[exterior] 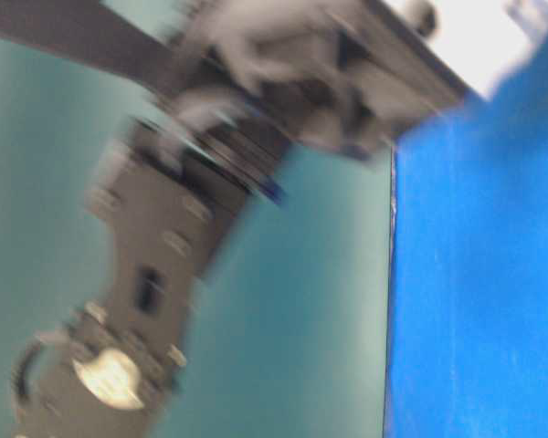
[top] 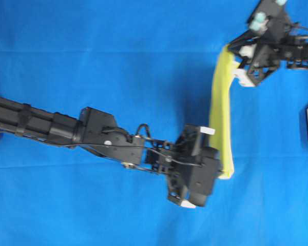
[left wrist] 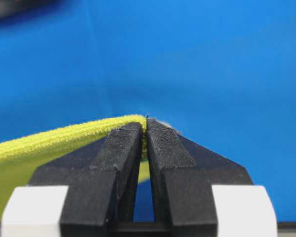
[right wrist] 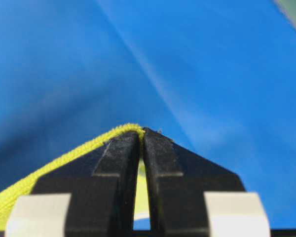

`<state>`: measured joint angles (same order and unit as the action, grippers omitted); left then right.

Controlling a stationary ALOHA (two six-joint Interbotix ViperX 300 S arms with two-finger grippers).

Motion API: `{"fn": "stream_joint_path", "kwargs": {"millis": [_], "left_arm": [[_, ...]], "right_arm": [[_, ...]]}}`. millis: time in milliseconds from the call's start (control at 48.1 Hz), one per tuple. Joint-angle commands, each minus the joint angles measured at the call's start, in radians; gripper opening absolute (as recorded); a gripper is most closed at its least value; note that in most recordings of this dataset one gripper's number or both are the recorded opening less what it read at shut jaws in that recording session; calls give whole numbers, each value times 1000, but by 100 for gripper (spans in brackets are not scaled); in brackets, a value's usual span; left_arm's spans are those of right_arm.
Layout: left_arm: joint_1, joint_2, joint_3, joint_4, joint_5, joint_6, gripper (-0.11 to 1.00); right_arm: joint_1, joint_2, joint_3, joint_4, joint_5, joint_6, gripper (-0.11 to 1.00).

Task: Fold the yellow towel.
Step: 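Rotate the lifted strip vertical and lay it down at center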

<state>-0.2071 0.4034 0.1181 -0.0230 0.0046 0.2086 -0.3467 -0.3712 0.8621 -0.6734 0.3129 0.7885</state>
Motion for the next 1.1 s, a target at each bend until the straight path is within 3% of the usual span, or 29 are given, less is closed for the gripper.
{"fn": "stream_joint_path", "kwargs": {"millis": [0,249,457,977,1019,1081], "left_arm": [[-41,-72,55,-3,-26,-3,3],[-72,-150,259,-5,-103,-60,3],[-74,-192,360,-6,-101,-118,3],[-35,-193,379,-6,-100,-121,4],[-35,-195,380,-6,-100,-121,7],[-35,-198,382,-5,-95,-121,22]], "right_arm": [[-26,84,-77,-11,-81,0,4],[-26,296,-213,-11,-192,-2,4],[-21,371,-273,-12,-204,-5,4],[-17,376,-265,-12,-204,-14,5],[-17,376,-264,-12,-198,-14,7],[-17,376,-264,-14,-181,-11,21]]}}
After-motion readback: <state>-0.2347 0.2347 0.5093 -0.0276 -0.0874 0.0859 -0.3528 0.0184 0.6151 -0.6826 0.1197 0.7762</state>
